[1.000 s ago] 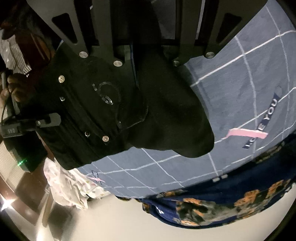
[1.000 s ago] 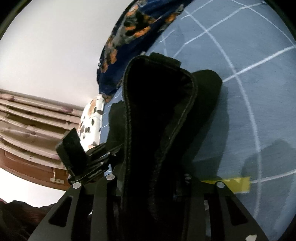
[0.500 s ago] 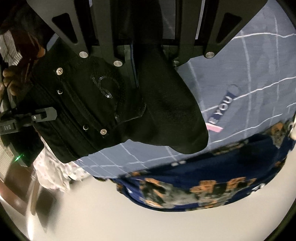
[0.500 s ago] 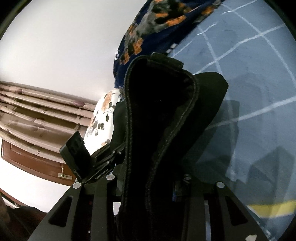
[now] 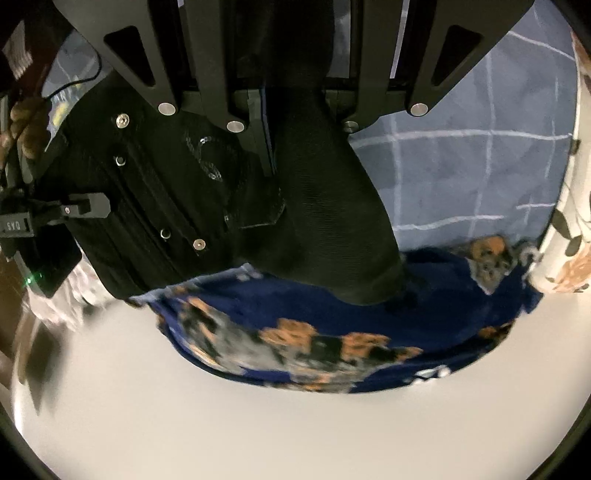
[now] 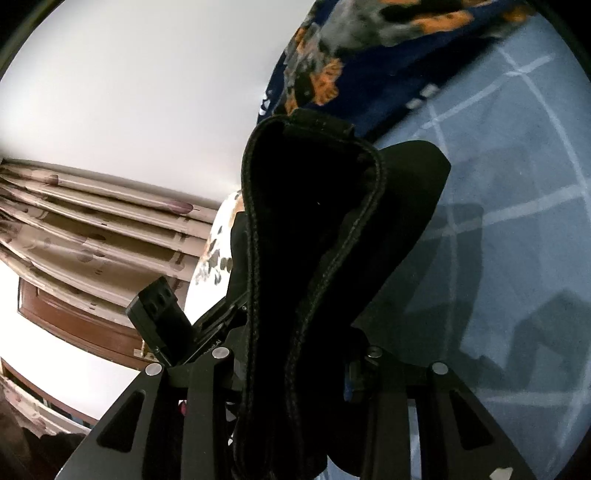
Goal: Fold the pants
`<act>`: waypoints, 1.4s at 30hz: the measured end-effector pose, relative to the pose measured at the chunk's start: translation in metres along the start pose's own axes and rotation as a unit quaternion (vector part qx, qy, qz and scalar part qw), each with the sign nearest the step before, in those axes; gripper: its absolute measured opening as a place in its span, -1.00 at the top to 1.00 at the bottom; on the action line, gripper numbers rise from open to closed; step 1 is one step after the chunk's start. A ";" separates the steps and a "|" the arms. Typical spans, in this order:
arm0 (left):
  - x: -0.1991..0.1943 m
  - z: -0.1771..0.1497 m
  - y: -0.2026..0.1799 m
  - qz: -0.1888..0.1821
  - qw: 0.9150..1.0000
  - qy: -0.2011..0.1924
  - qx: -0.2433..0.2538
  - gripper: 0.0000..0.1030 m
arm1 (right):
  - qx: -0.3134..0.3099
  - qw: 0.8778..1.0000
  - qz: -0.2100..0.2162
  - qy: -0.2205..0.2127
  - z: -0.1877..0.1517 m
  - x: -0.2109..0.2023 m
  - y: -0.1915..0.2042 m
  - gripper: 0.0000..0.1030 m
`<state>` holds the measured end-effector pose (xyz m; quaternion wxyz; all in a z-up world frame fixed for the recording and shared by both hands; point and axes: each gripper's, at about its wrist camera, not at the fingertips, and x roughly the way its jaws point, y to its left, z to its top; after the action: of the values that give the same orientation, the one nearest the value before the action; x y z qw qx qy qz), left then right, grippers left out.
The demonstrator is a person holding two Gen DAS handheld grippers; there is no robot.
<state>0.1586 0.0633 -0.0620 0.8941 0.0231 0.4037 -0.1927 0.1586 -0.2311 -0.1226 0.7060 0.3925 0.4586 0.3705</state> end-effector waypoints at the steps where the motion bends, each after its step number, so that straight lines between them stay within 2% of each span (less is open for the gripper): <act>1: 0.002 0.005 0.006 0.004 1.000 -0.004 -0.003 0.64 | -0.002 1.000 0.006 0.000 0.009 0.007 0.000 0.37; 9: 0.040 0.041 0.048 0.040 0.999 -0.021 -0.016 0.64 | -0.011 1.000 0.024 -0.001 0.066 0.047 -0.011 0.37; 12: 0.065 0.040 0.060 0.046 0.999 -0.012 -0.027 0.64 | -0.013 1.000 0.015 0.002 0.082 0.061 -0.025 0.38; 15: 0.093 0.027 0.071 0.046 0.998 0.010 -0.050 0.64 | -0.013 1.000 -0.012 0.012 0.091 0.075 -0.046 0.38; 17: 0.104 0.017 0.076 0.054 0.997 0.010 -0.056 0.56 | -0.011 0.999 -0.037 0.016 0.092 0.081 -0.061 0.38; 18: 0.104 0.014 0.078 0.054 0.997 0.002 -0.058 0.38 | -0.013 0.999 -0.046 0.017 0.092 0.081 -0.067 0.38; 20: 0.105 0.010 0.082 0.074 0.995 -0.008 -0.064 -0.14 | -0.019 0.998 -0.055 0.017 0.092 0.081 -0.073 0.38; 21: 0.107 0.009 0.085 0.103 0.992 -0.005 -0.067 -0.48 | -0.026 0.998 -0.063 0.018 0.092 0.081 -0.074 0.38; 22: 0.108 0.008 0.087 0.122 0.990 -0.004 -0.066 -0.60 | -0.038 0.996 -0.073 0.018 0.091 0.082 -0.072 0.39; 23: 0.107 0.006 0.090 0.130 0.989 -0.008 -0.066 -0.60 | -0.047 0.995 -0.083 0.018 0.091 0.083 -0.070 0.39; 24: 0.106 0.006 0.093 0.123 0.990 -0.011 -0.070 -0.61 | -0.054 0.994 -0.091 0.017 0.091 0.084 -0.068 0.38; 27: 0.109 0.004 0.097 0.137 0.988 -0.004 -0.075 -0.84 | -0.072 0.991 -0.108 0.013 0.089 0.085 -0.063 0.38; 32: 0.108 -0.003 0.104 0.136 0.986 -0.013 -0.096 -0.86 | -0.090 0.987 -0.133 -0.007 0.088 0.088 -0.058 0.31; 37: 0.108 -0.002 0.102 0.148 0.984 -0.018 -0.095 -0.88 | -0.105 0.982 -0.153 -0.023 0.087 0.099 -0.048 0.26; 42: 0.108 -0.003 0.102 0.155 0.983 -0.018 -0.100 -0.93 | -0.132 0.973 -0.187 -0.043 0.081 0.101 -0.040 0.15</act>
<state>0.2579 0.1233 -0.1544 0.9179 -0.0072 0.3965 -0.0109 0.2725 -0.1759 -0.1726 0.8274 0.2185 0.4399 0.2724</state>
